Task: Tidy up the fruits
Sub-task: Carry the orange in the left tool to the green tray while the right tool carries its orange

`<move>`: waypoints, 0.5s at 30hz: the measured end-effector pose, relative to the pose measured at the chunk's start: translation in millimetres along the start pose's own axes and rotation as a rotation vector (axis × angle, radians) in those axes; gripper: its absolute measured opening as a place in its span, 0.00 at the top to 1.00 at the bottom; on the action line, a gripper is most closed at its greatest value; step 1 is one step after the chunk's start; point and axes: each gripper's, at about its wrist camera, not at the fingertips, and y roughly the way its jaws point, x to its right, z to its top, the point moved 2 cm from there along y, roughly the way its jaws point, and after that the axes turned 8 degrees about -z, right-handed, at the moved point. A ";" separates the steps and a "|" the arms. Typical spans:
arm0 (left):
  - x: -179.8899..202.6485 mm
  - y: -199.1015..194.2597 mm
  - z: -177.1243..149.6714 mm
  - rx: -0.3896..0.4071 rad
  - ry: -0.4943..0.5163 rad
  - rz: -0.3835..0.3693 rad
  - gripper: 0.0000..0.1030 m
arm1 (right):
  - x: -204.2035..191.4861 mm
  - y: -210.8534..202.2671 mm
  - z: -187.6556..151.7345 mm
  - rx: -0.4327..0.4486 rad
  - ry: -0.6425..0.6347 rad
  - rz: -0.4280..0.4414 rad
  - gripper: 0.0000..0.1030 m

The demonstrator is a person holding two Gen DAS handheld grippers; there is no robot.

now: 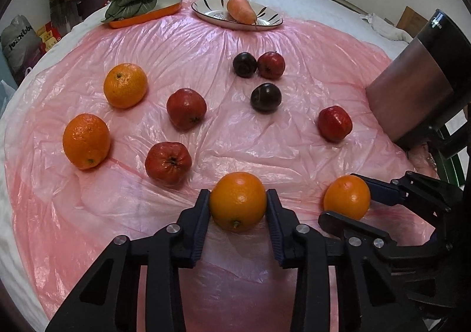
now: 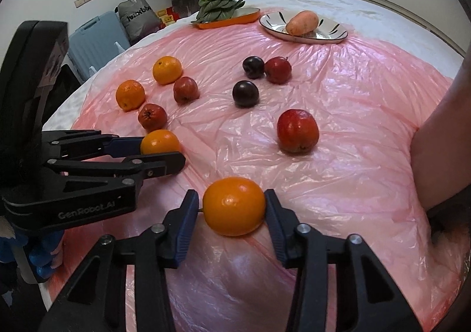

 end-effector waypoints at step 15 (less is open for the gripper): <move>-3.6 -21.8 -2.7 0.068 -0.016 -0.073 0.69 | 3.1 -18.5 -6.4 0.038 0.049 0.032 0.19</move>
